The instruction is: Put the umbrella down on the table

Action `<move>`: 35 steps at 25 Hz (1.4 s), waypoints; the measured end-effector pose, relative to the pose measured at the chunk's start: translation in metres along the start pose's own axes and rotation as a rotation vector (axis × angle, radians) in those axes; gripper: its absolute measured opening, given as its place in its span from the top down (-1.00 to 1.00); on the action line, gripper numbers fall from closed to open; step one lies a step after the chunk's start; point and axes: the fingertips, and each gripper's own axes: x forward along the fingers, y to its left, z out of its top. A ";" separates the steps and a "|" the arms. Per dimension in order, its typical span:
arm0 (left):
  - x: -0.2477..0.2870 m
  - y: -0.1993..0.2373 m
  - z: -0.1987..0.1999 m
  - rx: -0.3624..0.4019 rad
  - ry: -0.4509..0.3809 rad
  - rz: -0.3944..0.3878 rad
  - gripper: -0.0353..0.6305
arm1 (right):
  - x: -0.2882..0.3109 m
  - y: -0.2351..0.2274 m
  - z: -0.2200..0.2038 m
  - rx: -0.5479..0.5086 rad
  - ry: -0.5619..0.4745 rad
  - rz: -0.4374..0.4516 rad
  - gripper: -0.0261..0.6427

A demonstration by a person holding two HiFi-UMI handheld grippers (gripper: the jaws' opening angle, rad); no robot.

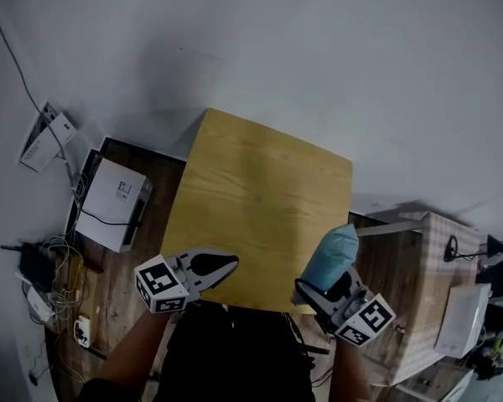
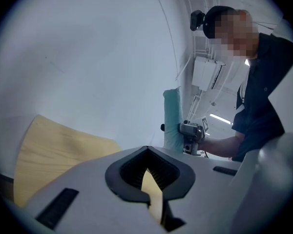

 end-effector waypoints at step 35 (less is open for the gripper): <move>0.068 0.139 -0.041 0.087 0.219 0.199 0.87 | 0.205 -0.175 -0.134 -0.597 0.691 0.184 0.02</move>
